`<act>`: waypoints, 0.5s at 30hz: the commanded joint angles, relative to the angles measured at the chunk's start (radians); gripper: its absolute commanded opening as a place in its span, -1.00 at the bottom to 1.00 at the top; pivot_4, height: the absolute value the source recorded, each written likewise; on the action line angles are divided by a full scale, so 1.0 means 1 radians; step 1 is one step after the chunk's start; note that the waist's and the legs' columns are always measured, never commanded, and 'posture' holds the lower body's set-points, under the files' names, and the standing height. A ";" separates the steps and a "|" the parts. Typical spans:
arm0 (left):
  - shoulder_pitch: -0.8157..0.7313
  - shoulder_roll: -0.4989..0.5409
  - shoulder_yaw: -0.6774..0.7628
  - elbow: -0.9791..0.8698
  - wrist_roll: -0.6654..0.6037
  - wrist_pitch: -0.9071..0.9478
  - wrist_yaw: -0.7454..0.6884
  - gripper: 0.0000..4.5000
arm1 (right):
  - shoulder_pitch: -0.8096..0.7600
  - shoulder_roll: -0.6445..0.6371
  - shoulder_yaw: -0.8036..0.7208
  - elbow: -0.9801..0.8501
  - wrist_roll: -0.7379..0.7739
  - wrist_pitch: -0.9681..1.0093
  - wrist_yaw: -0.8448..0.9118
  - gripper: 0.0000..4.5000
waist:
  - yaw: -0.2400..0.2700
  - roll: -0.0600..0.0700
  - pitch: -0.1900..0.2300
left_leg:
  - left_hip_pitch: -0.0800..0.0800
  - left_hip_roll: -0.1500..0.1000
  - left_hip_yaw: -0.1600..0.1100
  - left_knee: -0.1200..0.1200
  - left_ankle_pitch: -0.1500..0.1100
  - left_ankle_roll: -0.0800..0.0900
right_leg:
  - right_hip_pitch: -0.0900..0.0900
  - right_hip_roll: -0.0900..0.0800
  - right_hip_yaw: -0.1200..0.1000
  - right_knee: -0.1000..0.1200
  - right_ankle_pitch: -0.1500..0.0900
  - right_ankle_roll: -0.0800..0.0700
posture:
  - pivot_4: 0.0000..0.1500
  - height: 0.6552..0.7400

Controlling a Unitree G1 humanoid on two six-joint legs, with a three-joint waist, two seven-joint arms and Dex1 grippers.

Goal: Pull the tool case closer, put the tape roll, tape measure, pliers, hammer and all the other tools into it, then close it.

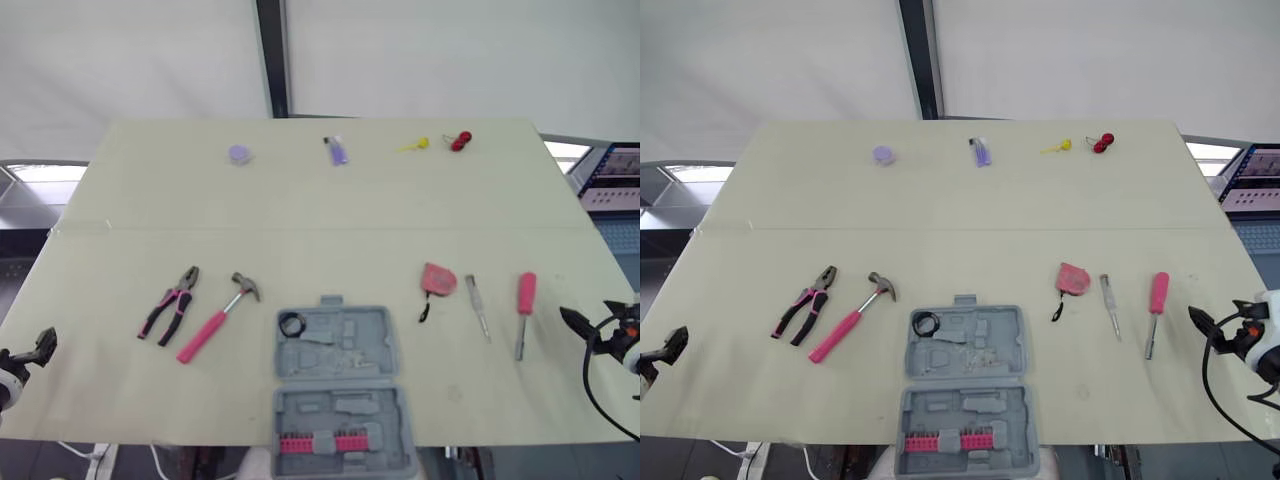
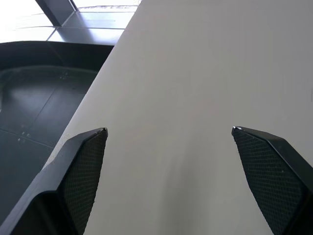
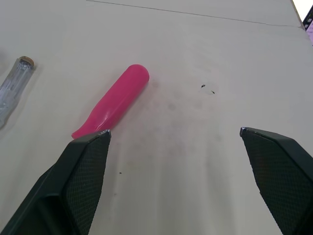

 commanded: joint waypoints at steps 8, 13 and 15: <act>-0.065 0.033 -0.055 -0.097 -0.052 0.022 -0.046 0.94 | 0.052 0.028 -0.028 -0.326 0.106 0.145 -0.019 1.00 | 0.000 0.000 0.000 | 0.000 0.000 0.000 0.000 0.000 0.000 | 0.000 0.000 0.000 0.001 0.000 0.000 | 1.00 1.00; -0.169 0.051 -0.226 -0.265 -0.155 0.093 -0.171 0.94 | 0.095 0.091 0.061 -0.729 0.163 0.387 -0.144 1.00 | 0.007 0.000 0.000 | -0.001 0.000 0.000 0.001 0.000 0.000 | 0.000 0.000 0.000 0.003 0.001 -0.001 | 1.00 1.00; -0.218 0.053 -0.320 -0.334 -0.203 0.126 -0.231 0.94 | 0.095 0.124 0.087 -0.872 0.209 0.510 -0.222 1.00 | 0.009 0.000 0.000 | -0.001 0.000 0.000 0.001 0.000 0.000 | 0.000 0.000 0.000 0.002 0.001 -0.001 | 1.00 1.00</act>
